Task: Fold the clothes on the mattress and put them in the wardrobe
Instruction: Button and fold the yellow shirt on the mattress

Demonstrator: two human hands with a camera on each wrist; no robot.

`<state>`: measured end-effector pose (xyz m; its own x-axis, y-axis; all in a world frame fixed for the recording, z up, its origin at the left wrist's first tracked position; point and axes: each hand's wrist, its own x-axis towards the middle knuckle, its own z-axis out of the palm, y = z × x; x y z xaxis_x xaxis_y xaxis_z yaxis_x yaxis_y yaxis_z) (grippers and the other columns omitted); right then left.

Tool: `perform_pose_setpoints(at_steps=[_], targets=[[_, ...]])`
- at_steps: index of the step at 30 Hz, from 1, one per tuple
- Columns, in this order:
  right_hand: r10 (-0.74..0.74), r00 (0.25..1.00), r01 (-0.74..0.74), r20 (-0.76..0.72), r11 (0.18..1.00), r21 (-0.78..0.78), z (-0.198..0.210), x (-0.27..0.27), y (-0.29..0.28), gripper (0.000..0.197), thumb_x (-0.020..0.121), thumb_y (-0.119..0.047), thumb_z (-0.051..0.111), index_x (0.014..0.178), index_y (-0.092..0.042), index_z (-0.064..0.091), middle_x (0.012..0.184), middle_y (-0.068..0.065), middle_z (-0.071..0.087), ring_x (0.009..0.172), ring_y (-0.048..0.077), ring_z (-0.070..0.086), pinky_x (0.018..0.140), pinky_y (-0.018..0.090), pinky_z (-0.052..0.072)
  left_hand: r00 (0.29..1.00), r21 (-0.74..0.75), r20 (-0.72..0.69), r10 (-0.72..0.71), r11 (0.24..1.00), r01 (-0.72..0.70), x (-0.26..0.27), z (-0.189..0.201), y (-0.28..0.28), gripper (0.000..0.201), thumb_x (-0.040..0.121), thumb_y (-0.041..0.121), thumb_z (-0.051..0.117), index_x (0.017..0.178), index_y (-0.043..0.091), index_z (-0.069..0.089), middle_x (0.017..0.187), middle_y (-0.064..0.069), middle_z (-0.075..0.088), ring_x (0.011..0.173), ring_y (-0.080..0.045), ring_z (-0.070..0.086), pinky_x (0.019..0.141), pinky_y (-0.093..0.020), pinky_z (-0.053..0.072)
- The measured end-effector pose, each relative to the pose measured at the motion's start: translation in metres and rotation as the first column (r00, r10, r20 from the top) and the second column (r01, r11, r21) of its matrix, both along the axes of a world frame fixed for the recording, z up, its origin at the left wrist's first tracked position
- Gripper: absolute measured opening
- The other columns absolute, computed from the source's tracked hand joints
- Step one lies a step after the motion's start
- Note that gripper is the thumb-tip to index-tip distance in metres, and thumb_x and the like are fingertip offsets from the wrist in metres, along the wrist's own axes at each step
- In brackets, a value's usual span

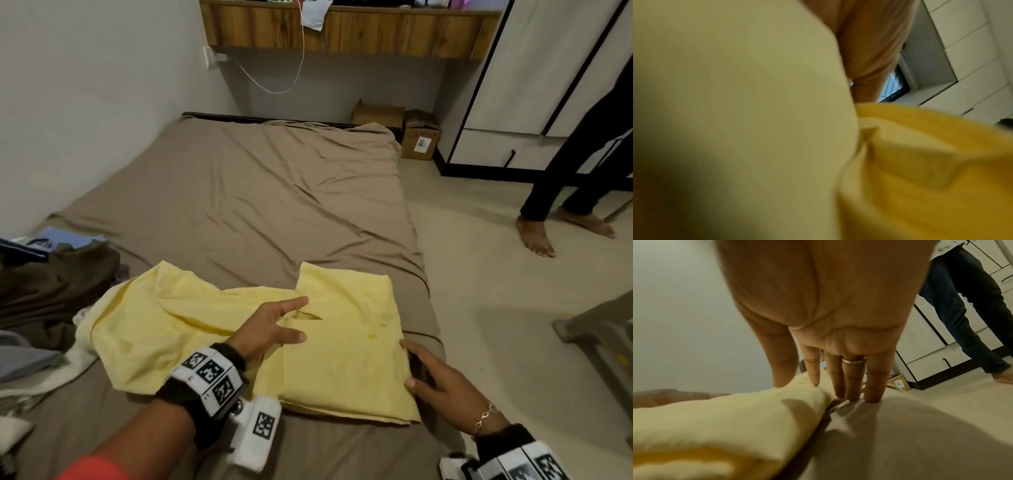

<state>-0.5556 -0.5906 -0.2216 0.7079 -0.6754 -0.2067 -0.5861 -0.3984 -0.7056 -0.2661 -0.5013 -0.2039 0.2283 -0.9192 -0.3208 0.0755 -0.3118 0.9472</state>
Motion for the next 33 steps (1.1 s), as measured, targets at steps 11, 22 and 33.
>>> perform_pose_setpoints(at_steps=[11, 22, 33], targets=[[0.017, 0.991, -0.057, -0.129, 0.947, -0.317, 0.056, 0.071, 0.02, 0.035, 0.096, -0.018, 0.046, 0.131, -0.019, 0.05, 0.136, -0.002, 0.049, 0.124, 0.016, 0.046, 0.1, 0.021, 0.031, 0.993, 0.044, -0.083, 0.086, 0.996, -0.083, 0.011, -0.009, 0.018, 0.023, 0.093, -0.001, 0.047, 0.11, 0.004, 0.061, 0.076, 0.0, 0.06, 0.066, -0.008, 0.055, 0.058, -0.016, 0.045], [-0.025, 0.881, -0.147, -0.472, 0.935, -0.323, 0.029, 0.175, 0.026, 0.028, 0.09, -0.02, 0.053, 0.118, -0.015, 0.057, 0.122, 0.01, 0.052, 0.121, 0.029, 0.041, 0.096, 0.033, 0.039, 0.955, 0.05, -0.267, 0.129, 0.991, -0.12, 0.014, -0.022, 0.026, 0.025, 0.098, 0.021, 0.043, 0.104, 0.01, 0.065, 0.078, -0.003, 0.057, 0.066, -0.012, 0.056, 0.062, -0.027, 0.047], [-0.079, 0.947, 0.006, -0.312, 0.974, -0.228, 0.022, 0.174, 0.013, 0.03, 0.089, -0.022, 0.056, 0.118, -0.015, 0.052, 0.11, 0.009, 0.052, 0.109, 0.028, 0.05, 0.089, 0.028, 0.038, 0.928, 0.029, -0.352, 0.121, 0.993, -0.119, 0.019, -0.025, 0.03, 0.024, 0.093, 0.025, 0.052, 0.104, 0.009, 0.066, 0.086, -0.002, 0.061, 0.076, -0.013, 0.059, 0.063, -0.029, 0.053]])
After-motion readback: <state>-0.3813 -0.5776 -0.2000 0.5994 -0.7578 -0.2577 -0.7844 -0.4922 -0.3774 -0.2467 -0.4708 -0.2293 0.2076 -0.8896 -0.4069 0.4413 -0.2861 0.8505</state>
